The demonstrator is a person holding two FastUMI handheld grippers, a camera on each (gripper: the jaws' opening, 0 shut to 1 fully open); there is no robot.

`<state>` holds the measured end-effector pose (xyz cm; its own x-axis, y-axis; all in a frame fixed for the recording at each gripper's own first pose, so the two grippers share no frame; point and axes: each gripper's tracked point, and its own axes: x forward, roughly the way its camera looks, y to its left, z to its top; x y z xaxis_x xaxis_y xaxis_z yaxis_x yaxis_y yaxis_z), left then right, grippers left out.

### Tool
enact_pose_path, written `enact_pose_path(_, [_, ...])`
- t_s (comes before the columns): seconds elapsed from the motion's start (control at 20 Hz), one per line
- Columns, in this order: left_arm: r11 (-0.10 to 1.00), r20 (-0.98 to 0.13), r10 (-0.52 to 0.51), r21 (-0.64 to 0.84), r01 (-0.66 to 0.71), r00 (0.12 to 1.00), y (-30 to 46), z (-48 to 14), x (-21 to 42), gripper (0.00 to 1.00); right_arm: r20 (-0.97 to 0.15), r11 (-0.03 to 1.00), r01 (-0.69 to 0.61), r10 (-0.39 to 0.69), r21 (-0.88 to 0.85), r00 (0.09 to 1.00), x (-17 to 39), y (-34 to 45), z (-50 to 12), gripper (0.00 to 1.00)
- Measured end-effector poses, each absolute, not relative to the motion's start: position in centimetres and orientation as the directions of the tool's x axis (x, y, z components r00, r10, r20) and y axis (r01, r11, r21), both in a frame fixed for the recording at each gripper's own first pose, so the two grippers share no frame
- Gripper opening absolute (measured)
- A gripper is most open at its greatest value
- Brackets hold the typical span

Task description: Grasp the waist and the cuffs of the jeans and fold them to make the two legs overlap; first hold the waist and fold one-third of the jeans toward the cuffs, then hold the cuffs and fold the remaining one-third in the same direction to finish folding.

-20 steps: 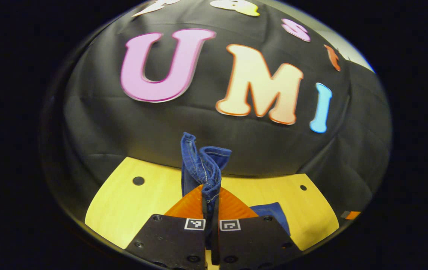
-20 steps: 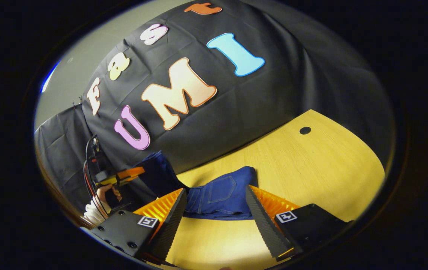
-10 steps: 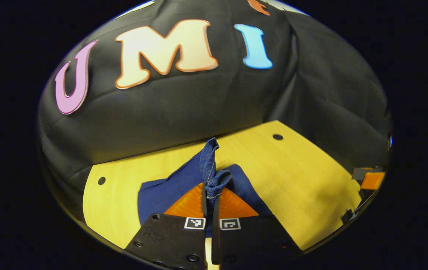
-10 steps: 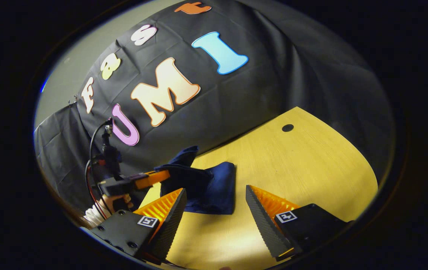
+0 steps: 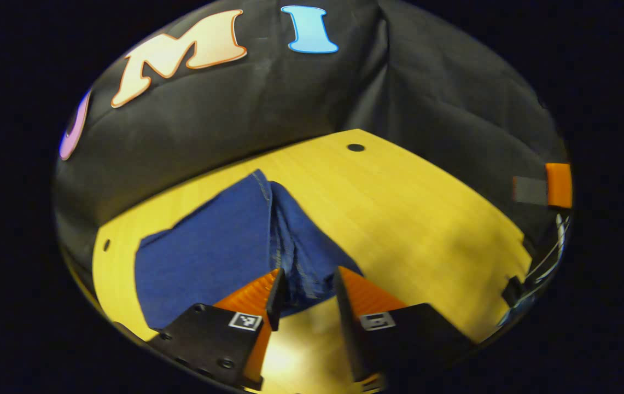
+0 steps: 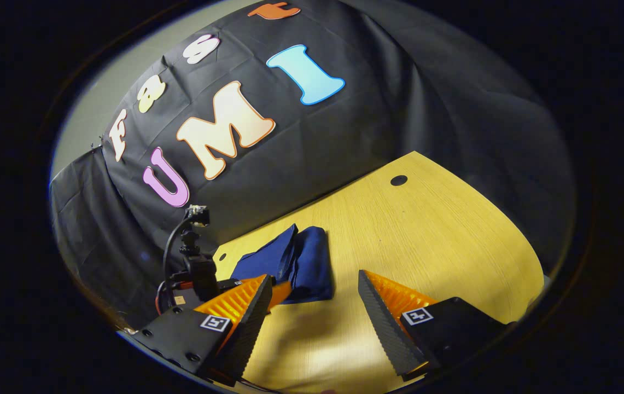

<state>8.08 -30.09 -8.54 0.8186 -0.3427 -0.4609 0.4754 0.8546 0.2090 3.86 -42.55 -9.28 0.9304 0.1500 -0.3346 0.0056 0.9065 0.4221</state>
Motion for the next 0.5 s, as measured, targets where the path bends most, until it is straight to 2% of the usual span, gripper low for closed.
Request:
enact_pose_path(0.05, [0.863, -0.435, -0.359, 0.181, 0.472, 0.825, -29.9, -7.7, 7.3, 0.58, -0.328, 0.907, 0.005, 0.147, 0.422, 0.933, 3.7, -42.1, -9.2, 0.98])
enact_pose_path(0.1, [0.880, -0.398, -0.357, 0.161, 0.447, 0.845, -29.5, -6.5, 6.6, 0.80, -0.320, 0.907, 0.005, 0.143, 0.420, 0.937, 3.6, -41.5, -8.8, 0.98])
enact_pose_path(0.2, [0.911, -0.334, -0.344, 0.108, 0.398, 0.878, -27.9, -3.5, 5.1, 0.82, -0.303, 0.910, 0.002, 0.136, 0.415, 0.943, 3.4, -40.3, -8.0, 0.98])
enact_pose_path(0.25, [0.920, -0.302, -0.342, 0.085, 0.383, 0.890, -26.7, -2.2, 4.3, 0.77, -0.295, 0.911, 0.000, 0.134, 0.411, 0.946, 3.2, -39.5, -7.7, 0.98])
enact_pose_path(0.3, [0.926, -0.280, -0.336, 0.078, 0.370, 0.899, -25.0, -1.1, 3.6, 0.82, -0.290, 0.914, -0.002, 0.130, 0.406, 0.948, 3.1, -38.6, -7.5, 0.98])
enact_pose_path(0.5, [0.948, -0.247, -0.276, 0.090, 0.306, 0.929, -17.3, 1.1, 0.9, 0.81, -0.271, 0.914, -0.041, 0.162, 0.404, 0.949, 2.8, -34.0, -6.5, 0.98])
